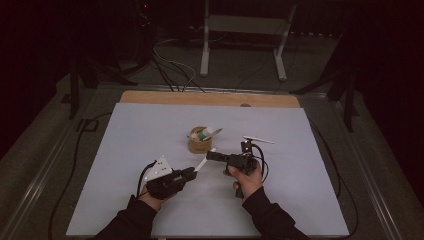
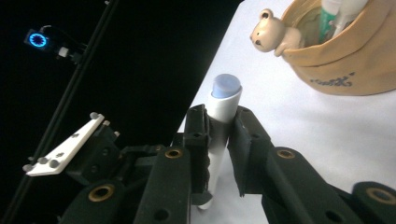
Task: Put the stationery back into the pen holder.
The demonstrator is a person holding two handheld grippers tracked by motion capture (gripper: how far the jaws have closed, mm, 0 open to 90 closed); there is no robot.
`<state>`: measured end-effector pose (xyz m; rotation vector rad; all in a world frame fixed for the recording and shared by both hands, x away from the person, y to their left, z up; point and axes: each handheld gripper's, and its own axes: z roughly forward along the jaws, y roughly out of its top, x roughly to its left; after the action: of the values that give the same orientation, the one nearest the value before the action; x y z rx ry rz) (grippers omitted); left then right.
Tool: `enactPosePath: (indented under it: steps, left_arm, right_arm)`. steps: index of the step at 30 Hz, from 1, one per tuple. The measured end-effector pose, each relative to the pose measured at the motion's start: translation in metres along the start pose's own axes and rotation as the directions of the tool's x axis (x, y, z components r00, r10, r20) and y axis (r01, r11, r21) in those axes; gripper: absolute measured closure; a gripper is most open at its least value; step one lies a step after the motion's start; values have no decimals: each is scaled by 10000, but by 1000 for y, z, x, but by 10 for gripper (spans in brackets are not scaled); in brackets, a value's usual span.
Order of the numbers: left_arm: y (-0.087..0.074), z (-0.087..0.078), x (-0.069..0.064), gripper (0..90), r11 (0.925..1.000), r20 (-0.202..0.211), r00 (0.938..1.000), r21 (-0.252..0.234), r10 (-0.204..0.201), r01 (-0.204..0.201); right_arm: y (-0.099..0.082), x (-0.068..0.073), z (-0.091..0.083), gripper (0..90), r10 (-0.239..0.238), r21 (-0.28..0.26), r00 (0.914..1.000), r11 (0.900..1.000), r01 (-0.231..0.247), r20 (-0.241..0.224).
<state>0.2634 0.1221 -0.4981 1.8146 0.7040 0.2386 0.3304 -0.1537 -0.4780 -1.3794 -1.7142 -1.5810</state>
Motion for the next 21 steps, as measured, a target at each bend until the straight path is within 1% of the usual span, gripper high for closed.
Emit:
enactPosePath:
  steps: [1, 4, 5, 6, 7, 15, 18, 19, 20, 21]
  left_arm:
    - [0, 0, 0, 794, 10000, -15, 10000, 40, 33, -33]
    - [0, 0, 0, 795, 10000, 37, 10000, 64, 62, -62]
    - [0, 0, -1, 794, 9998, 69, 9999, 128, 128, -129]
    - [0, 0, -1, 794, 9998, 69, 9999, 128, 128, -129]
    - [0, 0, 0, 794, 9999, 141, 9998, 77, 126, -127]
    - [0, 1, -1, 794, 9998, 221, 9997, 161, 136, -140]
    - [0, 1, 0, 793, 9998, 290, 9996, 199, 60, -66]
    - [0, 1, 0, 792, 9995, 310, 9995, 300, 77, -87]
    - [0, 1, 0, 792, 9995, 310, 9995, 300, 77, -87]
    - [0, 2, 0, 792, 9994, 331, 9994, 329, 97, -108]
  right_arm:
    - [0, 1, 0, 781, -82, 28, 10000, 10000, 82, 46]
    - [0, 2, 0, 782, -105, 54, 9999, 9999, 104, 74]
    - [-1, 4, 0, 782, -226, 49, 9996, 9997, 226, 139]
    - [-1, 4, 0, 782, -226, 49, 9996, 9997, 226, 139]
    - [-1, 5, 0, 776, -335, 88, 9993, 9994, 334, 166]
    - [-1, 4, 1, 773, -292, 3, 9995, 9996, 292, 139]
    - [-1, 5, 1, 777, -328, 20, 9993, 9995, 327, 174]
    - [-1, 7, 1, 783, -475, 76, 9985, 9989, 473, 269]
    - [-1, 7, 1, 783, -475, 76, 9985, 9989, 473, 269]
    - [-2, 8, 1, 785, -605, 72, 9976, 9982, 603, 342]
